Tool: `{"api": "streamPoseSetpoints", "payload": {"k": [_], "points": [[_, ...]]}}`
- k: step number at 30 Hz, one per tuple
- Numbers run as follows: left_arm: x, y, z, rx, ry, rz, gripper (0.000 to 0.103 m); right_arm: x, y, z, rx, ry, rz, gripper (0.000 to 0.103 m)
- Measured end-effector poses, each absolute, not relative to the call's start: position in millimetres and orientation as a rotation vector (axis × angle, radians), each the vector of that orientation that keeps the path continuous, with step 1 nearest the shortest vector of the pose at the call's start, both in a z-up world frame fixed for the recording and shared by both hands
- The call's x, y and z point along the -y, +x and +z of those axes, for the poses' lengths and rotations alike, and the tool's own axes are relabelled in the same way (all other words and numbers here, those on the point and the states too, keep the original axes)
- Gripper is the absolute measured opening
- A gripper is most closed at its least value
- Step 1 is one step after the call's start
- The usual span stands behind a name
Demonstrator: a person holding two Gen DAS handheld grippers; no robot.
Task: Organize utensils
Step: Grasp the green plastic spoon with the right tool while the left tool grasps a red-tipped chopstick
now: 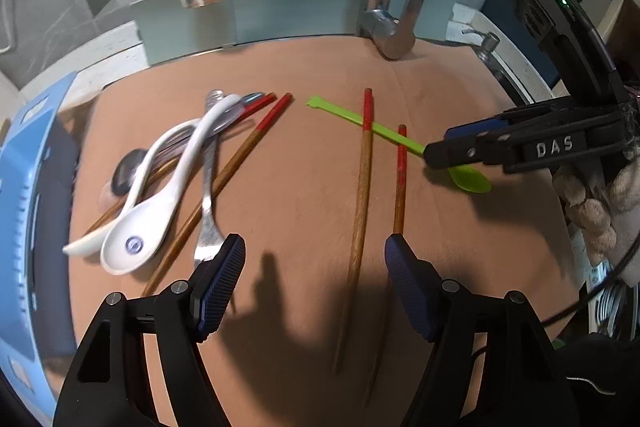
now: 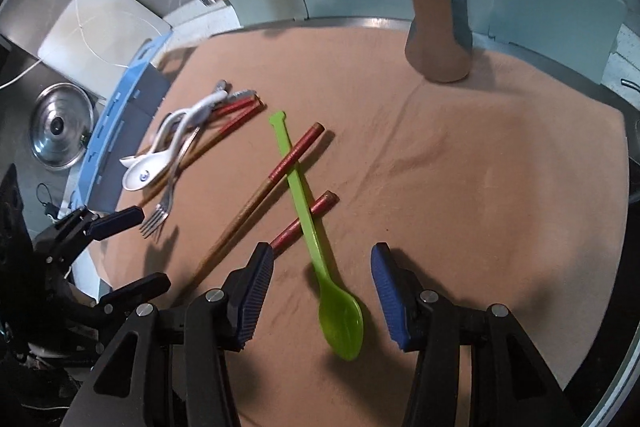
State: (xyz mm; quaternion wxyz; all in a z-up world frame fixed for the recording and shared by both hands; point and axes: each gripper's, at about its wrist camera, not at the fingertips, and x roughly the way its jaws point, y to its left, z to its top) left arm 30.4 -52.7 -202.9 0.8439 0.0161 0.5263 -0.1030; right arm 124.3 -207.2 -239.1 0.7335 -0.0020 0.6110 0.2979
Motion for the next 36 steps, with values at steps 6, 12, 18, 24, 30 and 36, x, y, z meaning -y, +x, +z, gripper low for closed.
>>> {"api": "streamPoseSetpoints", "payload": {"k": [6, 12, 18, 24, 30, 36], "points": [[66, 49, -217, -1.143, 0.092, -0.252, 0.064, 191, 127, -239, -1.342, -0.066, 0.662, 0.042], [74, 65, -227, -1.17, 0.133, -0.27, 0.057, 172, 129, -243, -1.355, -0.188, 0.65, 0.031], [83, 74, -235, -1.193, 0.178, -0.291, 0.053, 174, 125, -244, -1.409, -0.176, 0.668, 0.02], [76, 80, -234, -1.196, 0.171, -0.296, 0.028, 195, 116, -248, -1.454, -0.114, 0.665, 0.01], [62, 80, -233, -1.205, 0.134, -0.29, 0.017, 184, 117, -248, -1.448, -0.134, 0.673, 0.01], [57, 77, -232, -1.199, 0.084, -0.293, 0.008, 174, 122, -248, -1.433, -0.153, 0.674, 0.006]]}}
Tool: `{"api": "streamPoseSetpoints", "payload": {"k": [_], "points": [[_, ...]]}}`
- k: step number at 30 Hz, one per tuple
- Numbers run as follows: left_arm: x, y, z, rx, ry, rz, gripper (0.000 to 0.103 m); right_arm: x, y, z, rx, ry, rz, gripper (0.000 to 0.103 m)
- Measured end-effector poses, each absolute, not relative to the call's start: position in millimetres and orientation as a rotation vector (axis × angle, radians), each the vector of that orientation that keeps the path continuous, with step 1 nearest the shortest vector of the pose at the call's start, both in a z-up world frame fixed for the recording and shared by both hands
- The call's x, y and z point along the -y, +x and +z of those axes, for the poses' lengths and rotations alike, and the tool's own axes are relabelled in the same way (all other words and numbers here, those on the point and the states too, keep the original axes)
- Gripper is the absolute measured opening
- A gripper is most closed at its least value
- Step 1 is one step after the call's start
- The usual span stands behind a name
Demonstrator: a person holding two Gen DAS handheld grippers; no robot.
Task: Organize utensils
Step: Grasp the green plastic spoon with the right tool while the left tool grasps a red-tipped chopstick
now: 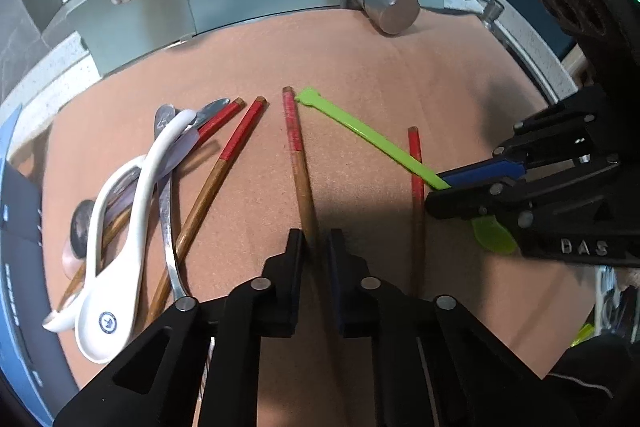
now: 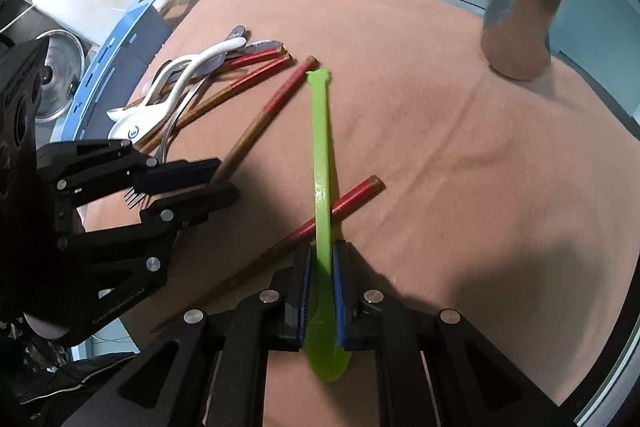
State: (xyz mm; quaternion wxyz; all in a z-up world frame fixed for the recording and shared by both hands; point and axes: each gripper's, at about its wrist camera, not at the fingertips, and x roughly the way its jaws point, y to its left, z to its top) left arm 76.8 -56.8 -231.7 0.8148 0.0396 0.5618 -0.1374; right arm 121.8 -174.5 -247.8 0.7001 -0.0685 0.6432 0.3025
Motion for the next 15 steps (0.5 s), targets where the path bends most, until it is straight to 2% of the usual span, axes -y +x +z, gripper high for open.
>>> {"api": "streamPoseSetpoints", "payload": {"k": [15], "points": [[37, 61, -225, -1.177, -0.073, -0.319, 0.006, 227, 92, -239, -1.369, 0.261, 0.575, 0.006]]}}
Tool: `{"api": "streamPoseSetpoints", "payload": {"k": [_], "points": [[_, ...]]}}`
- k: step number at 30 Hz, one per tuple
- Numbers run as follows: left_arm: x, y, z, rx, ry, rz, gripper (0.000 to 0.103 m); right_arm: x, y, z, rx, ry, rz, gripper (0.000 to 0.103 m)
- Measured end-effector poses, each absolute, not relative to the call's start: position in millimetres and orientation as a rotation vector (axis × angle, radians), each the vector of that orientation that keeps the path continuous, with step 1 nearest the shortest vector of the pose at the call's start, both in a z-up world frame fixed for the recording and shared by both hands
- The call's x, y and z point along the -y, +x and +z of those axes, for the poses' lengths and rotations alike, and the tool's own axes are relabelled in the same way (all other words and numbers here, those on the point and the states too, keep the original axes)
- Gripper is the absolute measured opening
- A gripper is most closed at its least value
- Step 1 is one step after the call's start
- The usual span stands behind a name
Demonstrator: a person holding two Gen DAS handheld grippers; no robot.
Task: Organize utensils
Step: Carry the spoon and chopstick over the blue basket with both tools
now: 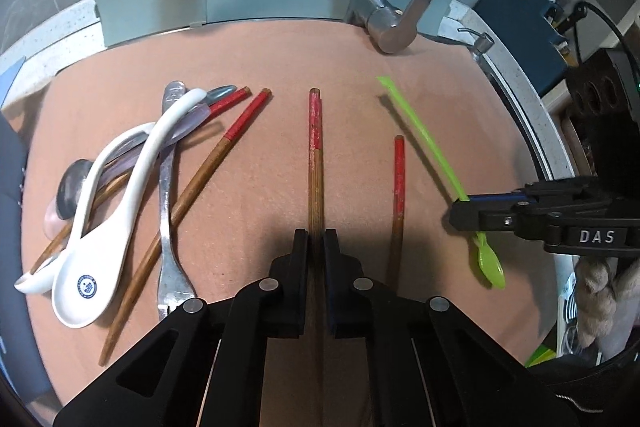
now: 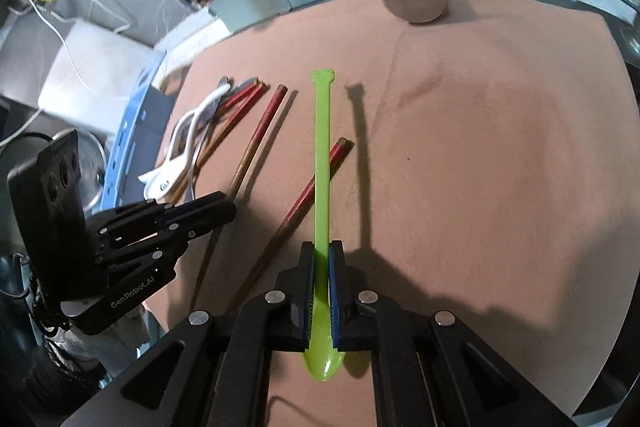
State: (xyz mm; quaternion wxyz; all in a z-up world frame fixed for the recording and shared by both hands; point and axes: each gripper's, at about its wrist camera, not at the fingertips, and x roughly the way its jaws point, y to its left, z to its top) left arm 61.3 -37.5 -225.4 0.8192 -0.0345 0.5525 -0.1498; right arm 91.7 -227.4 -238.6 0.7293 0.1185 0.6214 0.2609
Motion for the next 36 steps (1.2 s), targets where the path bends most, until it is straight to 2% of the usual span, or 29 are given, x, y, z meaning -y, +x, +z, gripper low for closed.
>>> {"api": "streamPoseSetpoints", "payload": {"k": [4, 11, 19, 28, 36], "points": [[35, 65, -226, -1.192, -0.106, -0.329, 0.006, 228, 91, -237, -1.359, 0.293, 0.56, 0.006], [19, 61, -196, -1.119, -0.14, -0.33, 0.006, 226, 91, -210, -1.302, 0.326, 0.58, 0.006], [-41, 49, -153, -1.033, -0.198, -0.282, 0.006, 179, 91, -171, -1.251, 0.351, 0.655, 0.006], [-158, 30, -134, -0.973, -0.258, -0.169, 0.006, 39, 87, -150, -1.225, 0.335, 0.78, 0.006], [-256, 27, -163, -1.005, -0.31, -0.05, 0.006, -85, 89, -172, -1.283, 0.308, 0.784, 0.006]]}}
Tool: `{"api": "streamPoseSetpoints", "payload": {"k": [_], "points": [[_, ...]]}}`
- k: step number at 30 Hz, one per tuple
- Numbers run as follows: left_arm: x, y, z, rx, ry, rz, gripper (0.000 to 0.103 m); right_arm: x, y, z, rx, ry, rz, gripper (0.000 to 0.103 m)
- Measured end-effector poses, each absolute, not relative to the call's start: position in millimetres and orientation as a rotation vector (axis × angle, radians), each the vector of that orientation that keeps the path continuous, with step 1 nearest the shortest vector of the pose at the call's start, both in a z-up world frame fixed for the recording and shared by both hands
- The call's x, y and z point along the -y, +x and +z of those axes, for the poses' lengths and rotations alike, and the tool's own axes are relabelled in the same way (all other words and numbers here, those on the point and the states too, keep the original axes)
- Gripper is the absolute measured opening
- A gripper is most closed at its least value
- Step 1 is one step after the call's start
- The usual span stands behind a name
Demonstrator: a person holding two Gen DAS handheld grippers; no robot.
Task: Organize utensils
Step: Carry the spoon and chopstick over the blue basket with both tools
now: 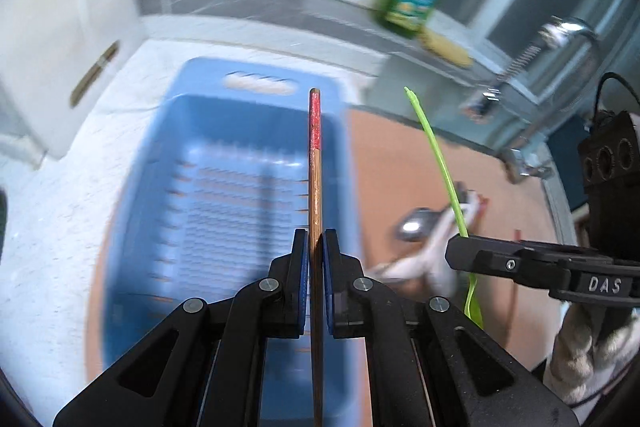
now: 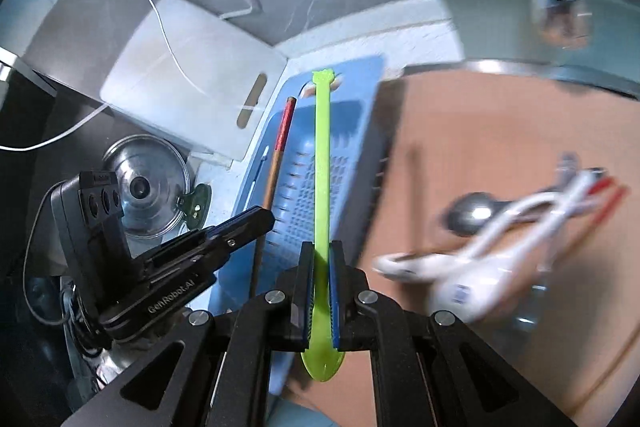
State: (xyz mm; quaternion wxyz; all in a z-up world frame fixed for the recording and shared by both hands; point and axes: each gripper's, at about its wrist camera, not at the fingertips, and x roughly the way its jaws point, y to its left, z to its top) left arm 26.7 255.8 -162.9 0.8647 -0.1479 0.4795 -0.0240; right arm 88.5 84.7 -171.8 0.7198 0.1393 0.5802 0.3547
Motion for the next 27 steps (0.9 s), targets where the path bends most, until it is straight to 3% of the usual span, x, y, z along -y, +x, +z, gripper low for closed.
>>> {"api": "streamPoseSetpoints", "payload": {"k": [10, 27], "points": [[-310, 40, -203, -1.063, -0.349, -0.005, 0.006, -170, 95, -215, -1.368, 0.283, 0.697, 0.006], [-317, 61, -231, -1.152, -0.277, -0.022, 0.006, -203, 104, -234, -1.363, 0.141, 0.584, 0.006]]}}
